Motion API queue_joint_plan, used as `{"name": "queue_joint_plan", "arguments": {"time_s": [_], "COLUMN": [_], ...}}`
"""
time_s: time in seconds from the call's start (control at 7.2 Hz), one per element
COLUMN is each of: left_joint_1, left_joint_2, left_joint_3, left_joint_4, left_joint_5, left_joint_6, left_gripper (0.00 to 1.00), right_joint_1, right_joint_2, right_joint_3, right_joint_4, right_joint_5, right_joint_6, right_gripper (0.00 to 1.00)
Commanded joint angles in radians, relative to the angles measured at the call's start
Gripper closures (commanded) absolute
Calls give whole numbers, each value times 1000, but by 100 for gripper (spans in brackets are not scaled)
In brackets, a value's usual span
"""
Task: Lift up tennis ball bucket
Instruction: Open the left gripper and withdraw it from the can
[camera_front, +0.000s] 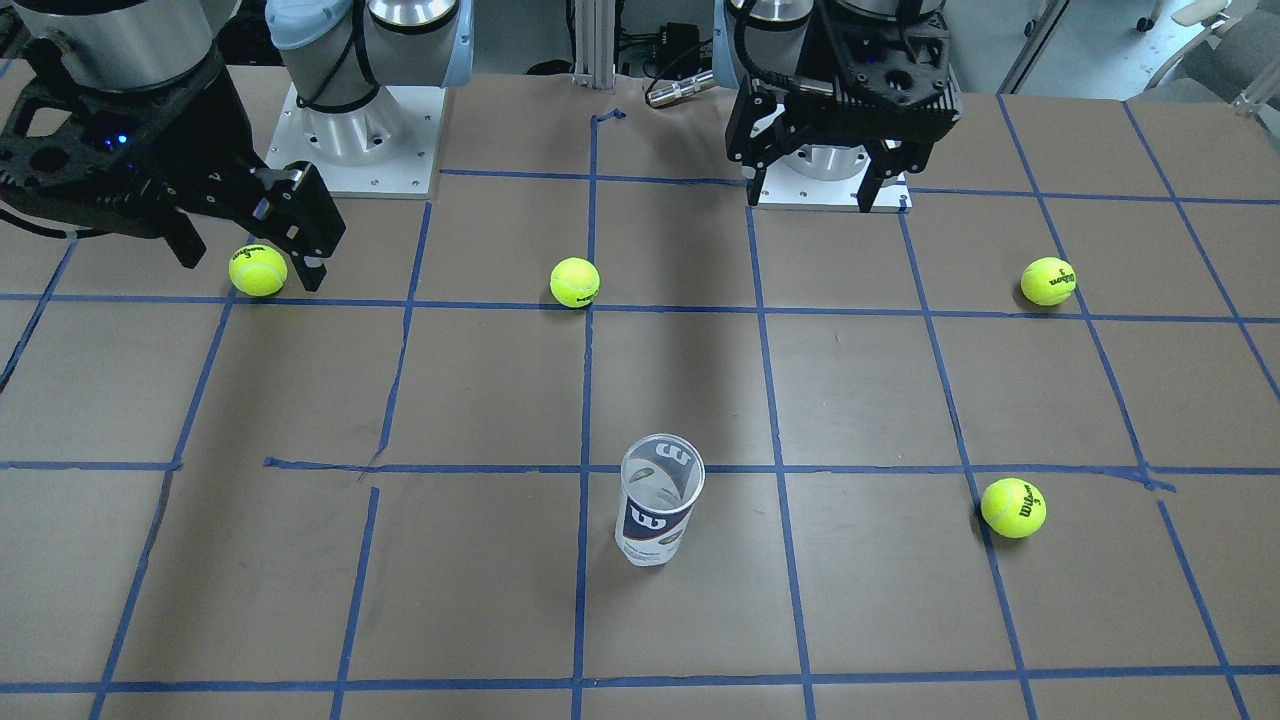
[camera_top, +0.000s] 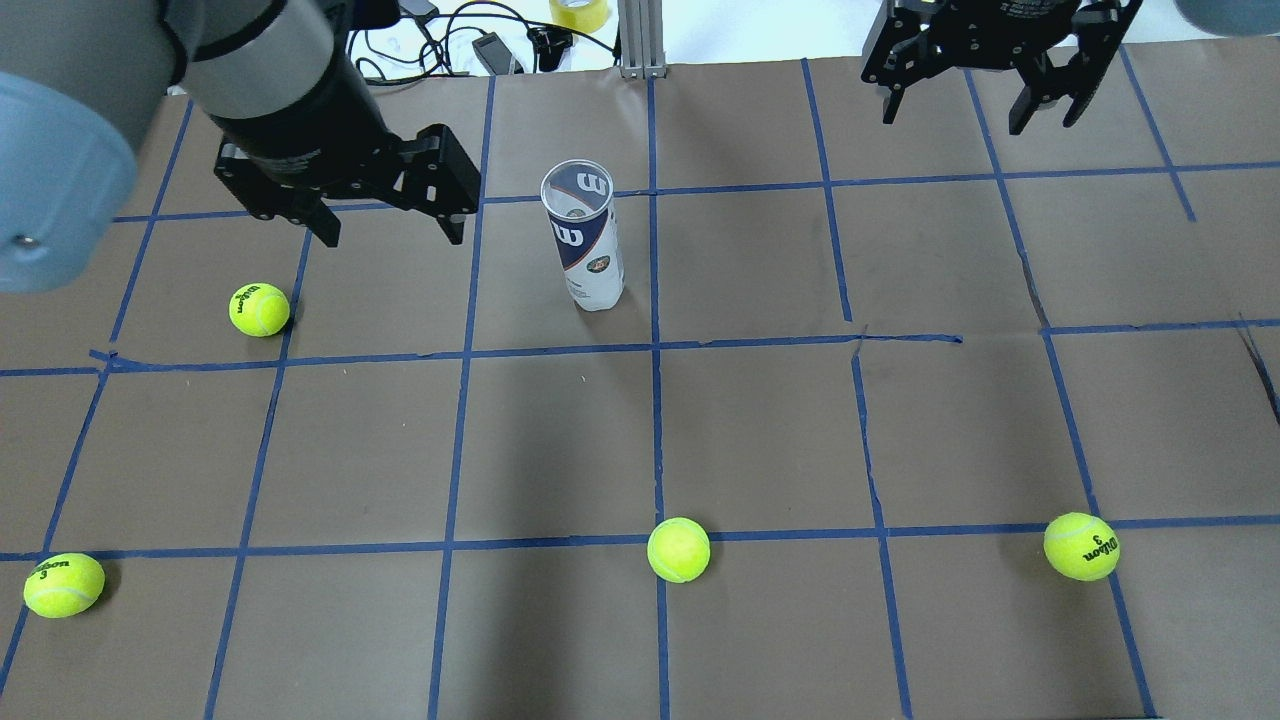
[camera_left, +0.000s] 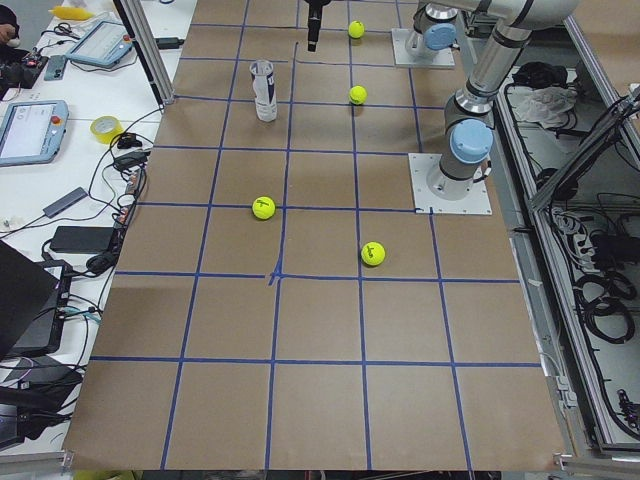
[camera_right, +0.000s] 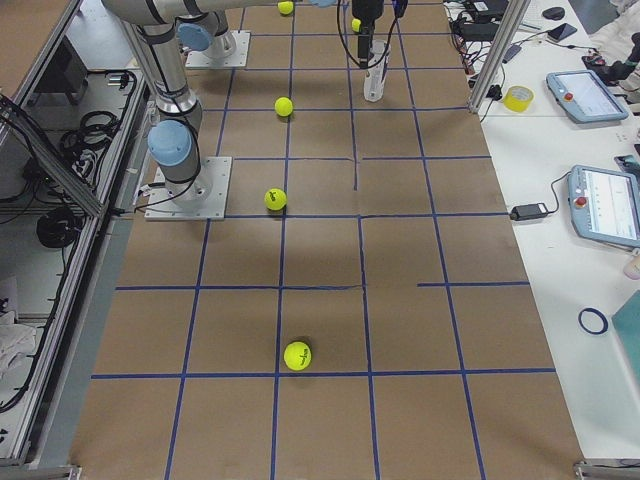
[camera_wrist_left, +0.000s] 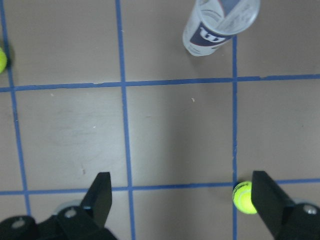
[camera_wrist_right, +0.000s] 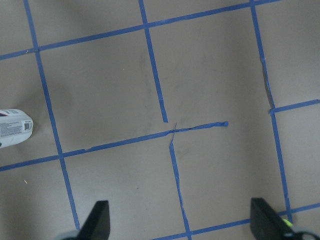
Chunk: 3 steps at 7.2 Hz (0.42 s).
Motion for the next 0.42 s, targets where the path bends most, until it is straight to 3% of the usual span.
{"name": "queue_joint_plan", "arguments": {"time_s": [0.0, 0.28], "left_joint_1": [42, 42], "left_joint_2": [13, 13], "left_joint_3": [-1, -3], "left_joint_4": [-13, -13], "left_joint_5": [-18, -18], "left_joint_6": [29, 29], "left_gripper": [0, 0], "right_joint_1": [-1, -1], "right_joint_2": [5, 7], "right_joint_3": [0, 0], "right_joint_4": [3, 15], "right_joint_5": [1, 2], "right_joint_6": [8, 11], "right_gripper": [0, 0]}}
